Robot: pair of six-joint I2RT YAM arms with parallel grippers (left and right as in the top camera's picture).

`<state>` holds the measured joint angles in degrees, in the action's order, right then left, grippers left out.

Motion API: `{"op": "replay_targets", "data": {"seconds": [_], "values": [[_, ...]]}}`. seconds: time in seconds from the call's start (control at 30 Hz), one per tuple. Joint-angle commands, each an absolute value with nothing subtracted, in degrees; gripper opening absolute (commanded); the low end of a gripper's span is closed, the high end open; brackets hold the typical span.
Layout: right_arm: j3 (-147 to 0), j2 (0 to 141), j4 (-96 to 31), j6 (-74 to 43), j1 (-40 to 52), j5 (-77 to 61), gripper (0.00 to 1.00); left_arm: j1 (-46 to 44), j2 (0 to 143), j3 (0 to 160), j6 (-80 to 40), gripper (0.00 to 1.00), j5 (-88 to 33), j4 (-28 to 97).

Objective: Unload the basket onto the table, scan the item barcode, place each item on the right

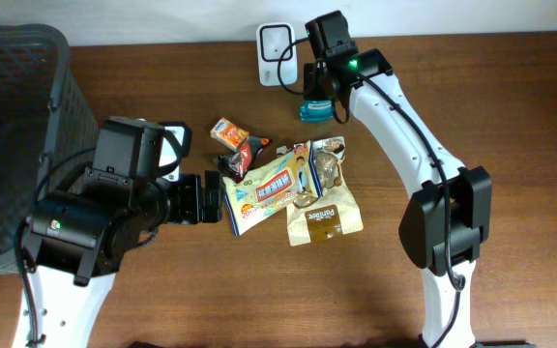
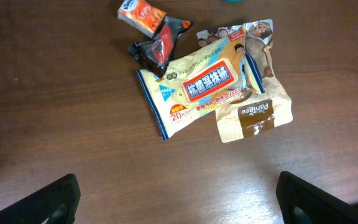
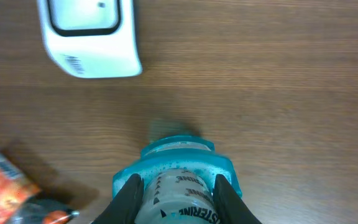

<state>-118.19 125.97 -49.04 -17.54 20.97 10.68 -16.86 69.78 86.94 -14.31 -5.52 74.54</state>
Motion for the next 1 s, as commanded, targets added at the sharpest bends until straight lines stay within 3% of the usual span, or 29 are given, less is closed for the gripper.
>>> {"op": "replay_targets", "data": {"seconds": [0.0,0.3,0.33,0.5,0.67,0.77,0.97], "values": [[-120.38,125.21,-49.84,-16.91,20.88,19.94,0.09,-16.73,69.69,87.29,-13.61,0.99,-5.08,74.65],[-120.2,125.21,-52.84,-16.29,16.62,13.26,0.12,-16.73,69.69,87.29,-13.61,0.99,-5.08,74.65],[-120.2,125.21,-53.01,-16.27,16.36,12.75,0.16,-16.73,69.69,87.29,-13.61,0.99,-5.08,74.67],[-120.22,125.21,-53.15,-16.29,15.94,12.62,0.62,-16.73,69.69,87.29,-13.61,0.99,-5.06,74.67],[-120.95,125.05,-53.23,-16.27,15.92,12.67,0.86,-16.73,69.69,87.29,-13.61,0.99,-5.08,74.65],[-123.02,123.68,-54.3,-16.29,15.92,12.64,0.99,-16.73,69.69,87.29,-13.58,0.99,-5.08,74.65],[-128.77,118.32,-62.78,-18.59,15.92,14.2,0.99,-16.73,69.69,87.29,-13.61,0.99,-5.08,74.65]]}}
